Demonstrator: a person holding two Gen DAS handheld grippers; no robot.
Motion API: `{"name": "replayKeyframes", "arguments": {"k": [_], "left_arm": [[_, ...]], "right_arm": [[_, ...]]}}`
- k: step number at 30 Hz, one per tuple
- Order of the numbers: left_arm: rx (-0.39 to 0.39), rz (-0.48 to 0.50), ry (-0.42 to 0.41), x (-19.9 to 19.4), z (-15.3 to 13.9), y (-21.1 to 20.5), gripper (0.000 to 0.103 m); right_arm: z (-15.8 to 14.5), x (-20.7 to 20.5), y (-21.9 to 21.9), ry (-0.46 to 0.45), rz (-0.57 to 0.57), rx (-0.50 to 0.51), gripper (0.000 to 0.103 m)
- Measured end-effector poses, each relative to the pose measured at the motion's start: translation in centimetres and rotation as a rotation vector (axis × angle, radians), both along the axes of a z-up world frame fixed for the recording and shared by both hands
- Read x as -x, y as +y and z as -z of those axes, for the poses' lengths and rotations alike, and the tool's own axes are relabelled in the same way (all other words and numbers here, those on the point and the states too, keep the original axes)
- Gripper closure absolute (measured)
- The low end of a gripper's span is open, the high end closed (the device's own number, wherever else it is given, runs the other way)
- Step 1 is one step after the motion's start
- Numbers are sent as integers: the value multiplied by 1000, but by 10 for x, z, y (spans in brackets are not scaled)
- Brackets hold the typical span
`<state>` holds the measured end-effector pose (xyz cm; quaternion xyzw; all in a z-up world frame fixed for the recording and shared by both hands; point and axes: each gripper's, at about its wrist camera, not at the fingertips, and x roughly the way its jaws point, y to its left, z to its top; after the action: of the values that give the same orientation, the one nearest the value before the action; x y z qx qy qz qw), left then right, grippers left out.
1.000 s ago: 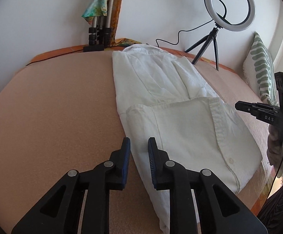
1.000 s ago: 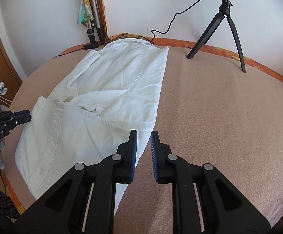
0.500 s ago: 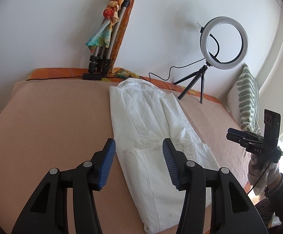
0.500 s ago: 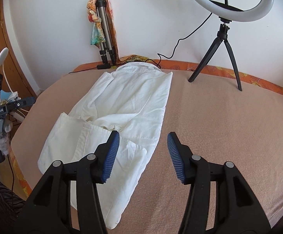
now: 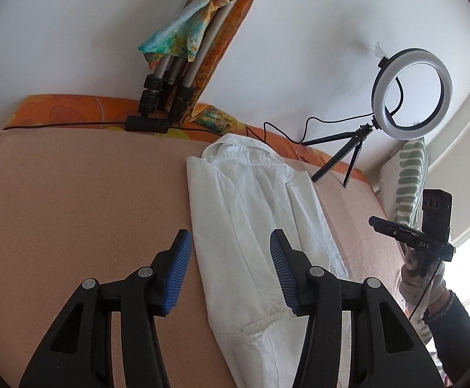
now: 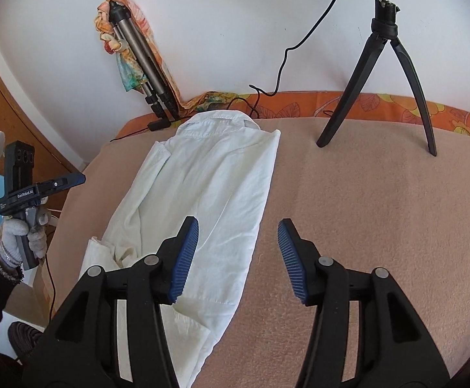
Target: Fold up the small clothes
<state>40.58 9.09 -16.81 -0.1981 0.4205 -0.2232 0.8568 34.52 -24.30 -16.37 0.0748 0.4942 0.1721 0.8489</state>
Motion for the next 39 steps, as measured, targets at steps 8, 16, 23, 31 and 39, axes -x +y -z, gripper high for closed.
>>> {"name": "replayKeyframes", "arguments": {"k": [8, 16, 23, 31, 39], "left_arm": [[62, 0, 54, -59, 35, -7, 54], [69, 23, 58, -96, 58, -20, 54], [108, 30, 51, -111, 68, -23, 54], [142, 25, 50, -117, 69, -22, 59], [119, 20, 33, -118, 70, -24, 99]], "right_arm": [[38, -60, 1, 18, 1, -6, 49], [73, -101, 2, 29, 19, -4, 51], [89, -119, 1, 34, 19, -36, 55], [93, -128, 6, 35, 7, -35, 55], [96, -130, 9, 52, 3, -28, 92]]}}
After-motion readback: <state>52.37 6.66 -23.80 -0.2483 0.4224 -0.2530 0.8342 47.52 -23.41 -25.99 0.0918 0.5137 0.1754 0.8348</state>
